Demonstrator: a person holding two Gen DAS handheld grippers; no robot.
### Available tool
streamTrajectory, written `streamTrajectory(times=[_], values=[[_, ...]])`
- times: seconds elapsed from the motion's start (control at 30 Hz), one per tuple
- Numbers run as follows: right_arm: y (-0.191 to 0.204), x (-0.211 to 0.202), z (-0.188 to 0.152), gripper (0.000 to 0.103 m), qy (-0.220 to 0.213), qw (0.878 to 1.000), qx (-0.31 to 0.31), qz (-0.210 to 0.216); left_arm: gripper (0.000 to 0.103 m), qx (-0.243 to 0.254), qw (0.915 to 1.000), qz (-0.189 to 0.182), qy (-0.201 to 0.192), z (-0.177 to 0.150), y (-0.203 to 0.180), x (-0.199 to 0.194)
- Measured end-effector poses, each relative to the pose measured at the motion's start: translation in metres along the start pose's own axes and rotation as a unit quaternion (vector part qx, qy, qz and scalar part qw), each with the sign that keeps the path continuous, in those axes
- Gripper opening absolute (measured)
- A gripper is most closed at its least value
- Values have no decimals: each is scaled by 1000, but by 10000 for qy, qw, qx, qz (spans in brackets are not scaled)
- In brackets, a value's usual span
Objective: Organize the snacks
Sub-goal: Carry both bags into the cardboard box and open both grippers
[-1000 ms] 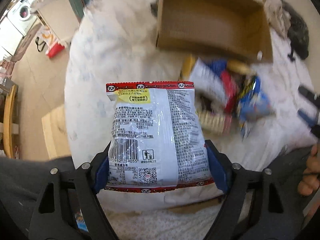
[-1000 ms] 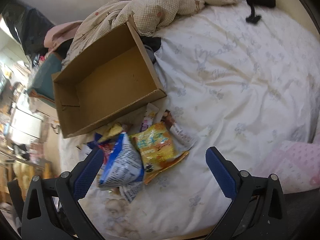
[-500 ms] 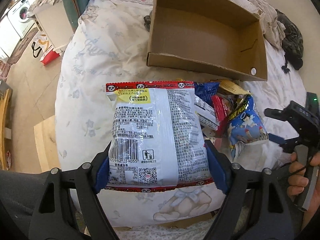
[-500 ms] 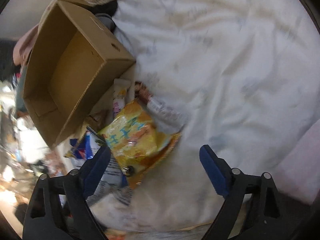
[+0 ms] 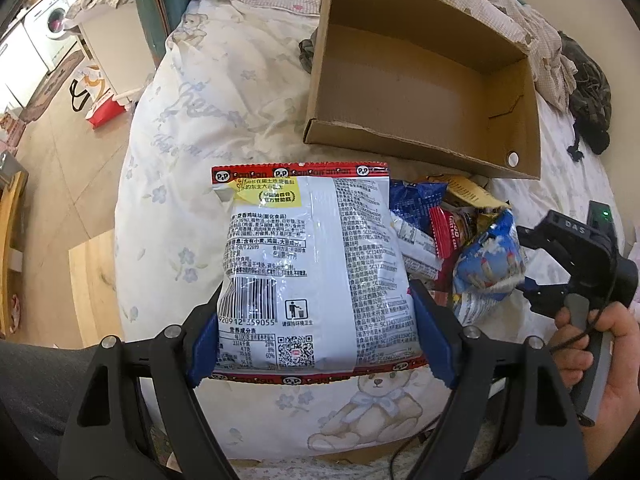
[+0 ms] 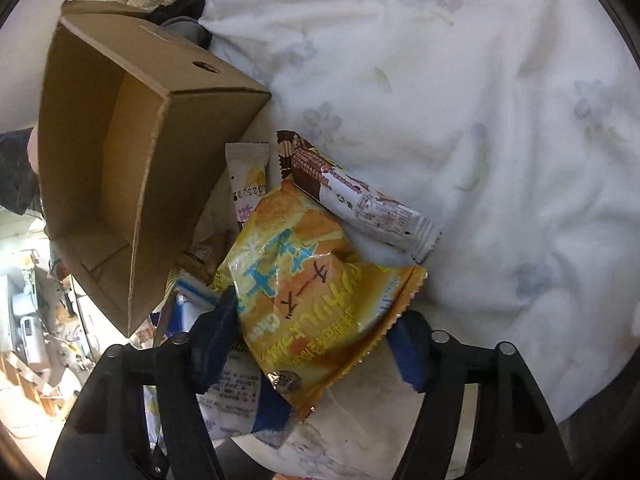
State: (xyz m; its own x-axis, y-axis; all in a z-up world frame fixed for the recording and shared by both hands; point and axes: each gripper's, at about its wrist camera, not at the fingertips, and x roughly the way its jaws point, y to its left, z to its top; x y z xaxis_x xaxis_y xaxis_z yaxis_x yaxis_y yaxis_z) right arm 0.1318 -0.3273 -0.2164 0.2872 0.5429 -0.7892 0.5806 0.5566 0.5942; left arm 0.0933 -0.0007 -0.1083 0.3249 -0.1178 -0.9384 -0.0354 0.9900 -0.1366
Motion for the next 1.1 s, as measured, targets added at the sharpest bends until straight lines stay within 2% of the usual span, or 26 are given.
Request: streamTrajectory(times=[0.13, 0.3, 0.47, 0.6, 0.7, 0.83, 1.1], values=[[10, -22, -12, 59, -130, 9995, -293, -7, 80, 6, 10000, 6, -37, 1, -1, -1], [11, -54, -22, 55, -488, 9973, -540, 80, 80, 20, 10000, 41, -43, 0, -1, 0], [18, -83, -24, 53, -913, 9910, -800, 564, 80, -40, 9999, 69, -143, 0, -1, -2], [26, -106, -25, 53, -1199, 9823, -1030, 1008, 80, -92, 9990, 78, -432, 3, 1, -15], [45, -119, -26, 53, -1427, 9731, -1355, 1196, 80, -96, 9980, 57, -621, 12, 1, -28], [64, -130, -25, 53, -1516, 9655, -1698, 1263, 80, -56, 9970, 45, -774, 31, -2, -39], [96, -127, -11, 53, -1502, 9613, -1899, 1314, 80, 219, 9952, 118, -949, 74, -22, -43]])
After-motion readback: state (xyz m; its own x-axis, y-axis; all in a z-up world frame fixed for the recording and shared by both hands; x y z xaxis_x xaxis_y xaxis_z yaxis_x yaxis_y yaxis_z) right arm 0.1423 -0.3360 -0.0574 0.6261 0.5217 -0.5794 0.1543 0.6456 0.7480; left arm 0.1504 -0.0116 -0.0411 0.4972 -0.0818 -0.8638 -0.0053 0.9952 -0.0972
